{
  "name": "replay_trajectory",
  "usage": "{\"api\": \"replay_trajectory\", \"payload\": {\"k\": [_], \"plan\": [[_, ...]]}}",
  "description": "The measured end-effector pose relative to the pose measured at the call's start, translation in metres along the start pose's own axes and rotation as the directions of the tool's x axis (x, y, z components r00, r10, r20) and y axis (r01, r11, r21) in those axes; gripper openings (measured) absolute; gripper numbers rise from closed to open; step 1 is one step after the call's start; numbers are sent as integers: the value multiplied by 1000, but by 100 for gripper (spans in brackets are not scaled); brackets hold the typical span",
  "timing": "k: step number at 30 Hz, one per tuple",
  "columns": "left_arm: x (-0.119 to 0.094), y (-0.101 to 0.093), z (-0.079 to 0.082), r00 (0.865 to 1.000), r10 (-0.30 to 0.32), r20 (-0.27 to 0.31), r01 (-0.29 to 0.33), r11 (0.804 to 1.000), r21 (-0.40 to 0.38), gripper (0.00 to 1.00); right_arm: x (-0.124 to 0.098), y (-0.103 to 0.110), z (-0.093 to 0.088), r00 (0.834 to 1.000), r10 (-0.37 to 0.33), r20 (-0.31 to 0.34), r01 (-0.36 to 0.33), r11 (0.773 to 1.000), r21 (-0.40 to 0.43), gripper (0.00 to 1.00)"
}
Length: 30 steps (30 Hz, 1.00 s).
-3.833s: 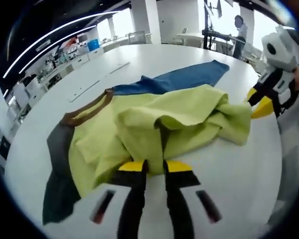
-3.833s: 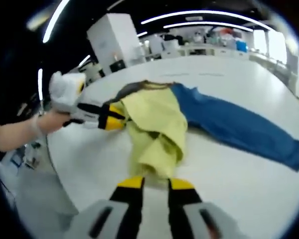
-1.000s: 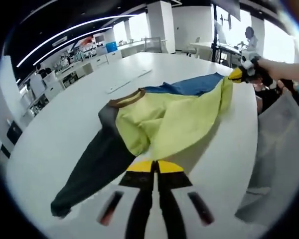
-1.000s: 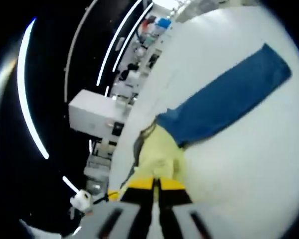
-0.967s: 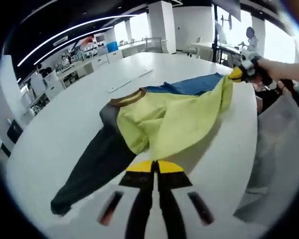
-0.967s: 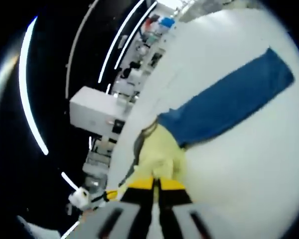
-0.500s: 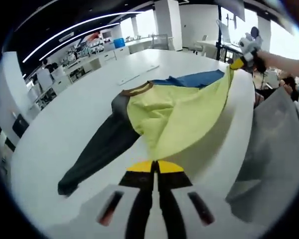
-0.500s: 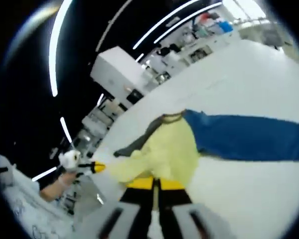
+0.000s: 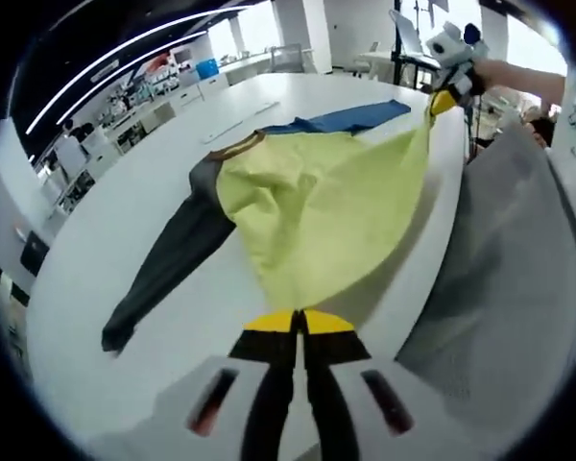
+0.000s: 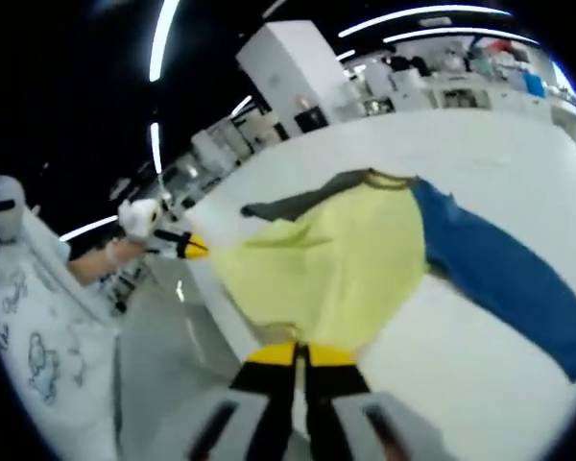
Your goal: Fold the garment on the visible template until the final outline fits inside the template.
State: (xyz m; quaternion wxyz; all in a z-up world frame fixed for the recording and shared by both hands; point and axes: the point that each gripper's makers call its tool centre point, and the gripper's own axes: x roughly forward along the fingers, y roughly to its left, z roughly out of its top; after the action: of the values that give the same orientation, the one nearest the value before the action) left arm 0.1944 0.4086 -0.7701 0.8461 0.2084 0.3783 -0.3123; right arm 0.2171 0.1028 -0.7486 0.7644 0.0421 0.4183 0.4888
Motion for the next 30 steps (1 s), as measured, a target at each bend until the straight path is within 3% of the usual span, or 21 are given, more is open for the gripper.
{"api": "replay_trajectory", "payload": {"k": [8,11,22,30], "plan": [[8,-15,-24,998,-22,-55,21,1000,-17,0,8,-2,-30,995,-8,-97,3,999,-45,0],[11,-14,-37,994,-11,-105,13,1000,16,0,10,-4,-39,993,-11,-118,5,999,-50,0],[15,-19,-58,985,-25,-172,29,999,21,0,25,-4,-66,984,0,-177,-8,999,-40,0],[13,-24,-63,979,-41,-199,45,999,14,0,31,-3,-79,976,2,-218,-13,999,-50,0]]}}
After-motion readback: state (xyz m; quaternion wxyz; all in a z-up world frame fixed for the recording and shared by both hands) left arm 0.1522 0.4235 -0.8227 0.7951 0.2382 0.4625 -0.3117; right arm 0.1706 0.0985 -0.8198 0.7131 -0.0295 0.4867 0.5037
